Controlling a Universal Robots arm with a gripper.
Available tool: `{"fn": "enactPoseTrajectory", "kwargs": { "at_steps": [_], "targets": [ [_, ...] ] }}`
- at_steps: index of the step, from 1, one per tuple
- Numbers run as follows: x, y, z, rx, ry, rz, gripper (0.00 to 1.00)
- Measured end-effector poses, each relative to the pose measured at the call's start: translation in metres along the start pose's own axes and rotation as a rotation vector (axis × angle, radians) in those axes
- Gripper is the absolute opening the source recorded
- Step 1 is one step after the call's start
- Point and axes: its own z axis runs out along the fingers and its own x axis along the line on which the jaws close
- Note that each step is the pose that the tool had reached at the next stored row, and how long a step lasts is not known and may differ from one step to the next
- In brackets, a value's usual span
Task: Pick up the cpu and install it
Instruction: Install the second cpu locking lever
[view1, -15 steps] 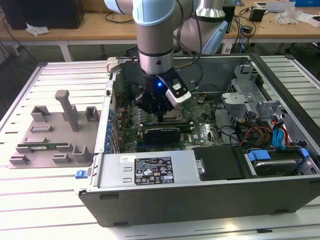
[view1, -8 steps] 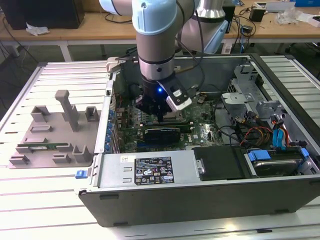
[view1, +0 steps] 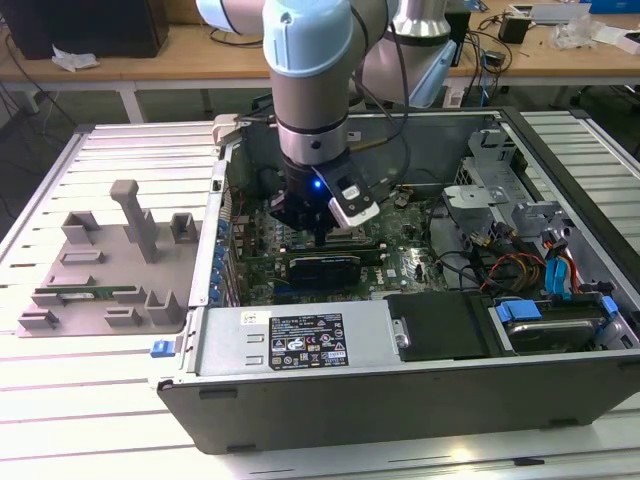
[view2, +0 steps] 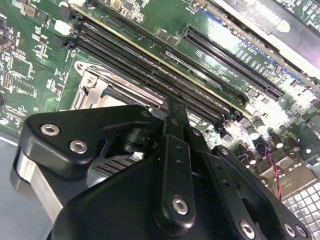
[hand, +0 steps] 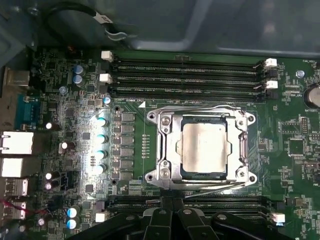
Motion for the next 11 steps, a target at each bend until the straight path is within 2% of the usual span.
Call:
{"fn": "enactPoseTrajectory", "kwargs": {
  "at_steps": [4, 7, 9, 11],
  "targets": [
    [0.0053, -0.0002, 0.0022, -0.0147, -0.0012, 0.010, 0.11],
    [0.0071, -0.0012, 0.0038, -0.0302, -0.0017, 0.015, 0.11],
    [0.0078, -0.0039, 0.0060, -0.0434, -0.0024, 0.020, 0.11],
    [0.0078, -0.0077, 0.0061, -0.0465, -0.0027, 0.023, 0.11]
  ]
}}
